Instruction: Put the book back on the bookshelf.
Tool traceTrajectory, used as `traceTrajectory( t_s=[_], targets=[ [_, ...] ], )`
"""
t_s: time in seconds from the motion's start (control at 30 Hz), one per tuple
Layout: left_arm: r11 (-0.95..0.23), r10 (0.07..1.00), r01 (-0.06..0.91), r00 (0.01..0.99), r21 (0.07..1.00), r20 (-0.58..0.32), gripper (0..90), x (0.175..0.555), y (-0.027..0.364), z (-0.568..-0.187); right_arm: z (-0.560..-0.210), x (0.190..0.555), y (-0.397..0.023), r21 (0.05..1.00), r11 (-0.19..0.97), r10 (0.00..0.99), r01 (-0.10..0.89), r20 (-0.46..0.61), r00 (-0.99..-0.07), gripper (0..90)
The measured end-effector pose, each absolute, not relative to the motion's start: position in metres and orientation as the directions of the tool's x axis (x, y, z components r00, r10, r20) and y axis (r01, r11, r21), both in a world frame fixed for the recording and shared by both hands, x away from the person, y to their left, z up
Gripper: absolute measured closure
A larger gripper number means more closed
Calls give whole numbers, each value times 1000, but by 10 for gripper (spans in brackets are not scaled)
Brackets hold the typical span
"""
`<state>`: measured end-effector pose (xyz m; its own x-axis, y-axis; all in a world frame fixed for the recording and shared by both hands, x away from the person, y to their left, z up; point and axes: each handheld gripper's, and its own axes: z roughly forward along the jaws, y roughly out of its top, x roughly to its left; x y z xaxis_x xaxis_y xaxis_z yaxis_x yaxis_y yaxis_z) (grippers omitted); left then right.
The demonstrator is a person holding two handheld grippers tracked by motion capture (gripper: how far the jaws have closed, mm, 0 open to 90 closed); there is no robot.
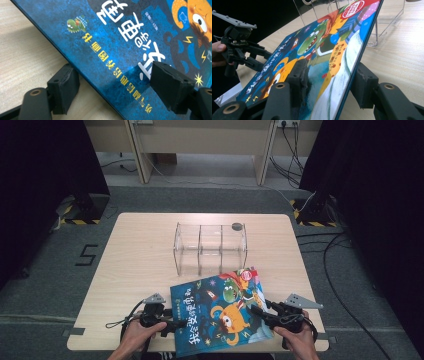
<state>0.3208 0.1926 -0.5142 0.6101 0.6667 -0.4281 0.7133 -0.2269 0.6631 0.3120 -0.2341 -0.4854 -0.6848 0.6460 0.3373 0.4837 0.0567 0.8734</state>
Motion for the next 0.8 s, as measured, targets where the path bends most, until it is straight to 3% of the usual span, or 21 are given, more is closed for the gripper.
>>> traceTrajectory(
  t_s=[0.43,0.6,0.8],
  targets=[
    [-246,669,694,626,676,-399,257,324,189,-511,-492,315,-239,846,34,656,532,382,-650,515],
    [-204,679,652,632,730,-375,354,324,193,-505,-496,317,-242,831,24,666,555,401,-629,515],
    [-200,686,639,633,743,-359,379,321,192,-503,-502,319,-244,805,11,668,593,435,-603,512]
  ],
)
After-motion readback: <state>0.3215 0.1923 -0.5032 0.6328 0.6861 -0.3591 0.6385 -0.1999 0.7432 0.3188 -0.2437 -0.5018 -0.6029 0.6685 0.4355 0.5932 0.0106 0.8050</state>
